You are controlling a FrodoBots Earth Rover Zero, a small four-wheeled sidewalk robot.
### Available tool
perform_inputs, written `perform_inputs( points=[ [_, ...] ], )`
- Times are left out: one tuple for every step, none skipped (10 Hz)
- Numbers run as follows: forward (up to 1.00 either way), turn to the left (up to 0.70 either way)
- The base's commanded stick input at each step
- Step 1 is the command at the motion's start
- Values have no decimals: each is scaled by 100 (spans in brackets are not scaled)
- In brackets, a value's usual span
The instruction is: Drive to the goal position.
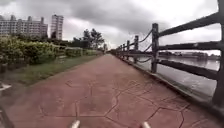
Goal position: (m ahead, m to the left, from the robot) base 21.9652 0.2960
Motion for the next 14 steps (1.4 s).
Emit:
perform_inputs(
  points=[
    [50, 0],
    [50, 0],
    [50, 0],
    [50, 0],
    [50, 0],
    [50, 0],
    [50, 0],
    [50, 0],
    [50, 0],
    [50, 0],
    [50, 0],
    [50, 0],
    [50, 0],
    [50, 0]
  ],
)
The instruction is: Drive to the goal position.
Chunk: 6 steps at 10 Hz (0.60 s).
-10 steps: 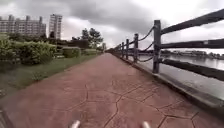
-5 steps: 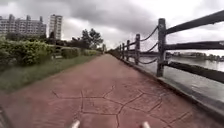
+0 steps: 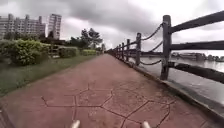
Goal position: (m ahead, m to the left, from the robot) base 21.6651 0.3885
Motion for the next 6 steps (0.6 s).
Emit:
perform_inputs(
  points=[
    [50, 0],
    [50, 0],
    [50, 0],
    [50, 0],
    [50, 0],
    [50, 0]
  ],
)
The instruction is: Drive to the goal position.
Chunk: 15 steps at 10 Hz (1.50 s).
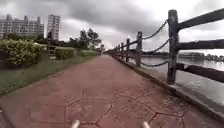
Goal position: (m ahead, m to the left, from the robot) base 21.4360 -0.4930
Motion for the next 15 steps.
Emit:
perform_inputs(
  points=[
    [50, 0],
    [50, 0],
    [50, 0],
    [50, 0],
    [50, 0],
    [50, 0],
    [50, 0],
    [50, 0],
    [50, 0],
    [50, 0],
    [50, 0],
    [50, 0],
    [50, 0],
    [50, 0],
    [50, 0]
  ],
)
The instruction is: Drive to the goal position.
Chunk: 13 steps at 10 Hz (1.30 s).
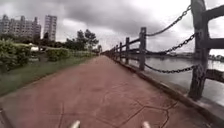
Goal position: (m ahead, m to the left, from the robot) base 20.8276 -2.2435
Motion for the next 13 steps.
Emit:
perform_inputs(
  points=[
    [50, 0],
    [50, 0],
    [50, 0],
    [50, 0],
    [50, 0],
    [50, 0],
    [50, 0],
    [50, 0],
    [50, 0],
    [50, 0],
    [50, 0],
    [50, 0],
    [50, 0]
  ],
)
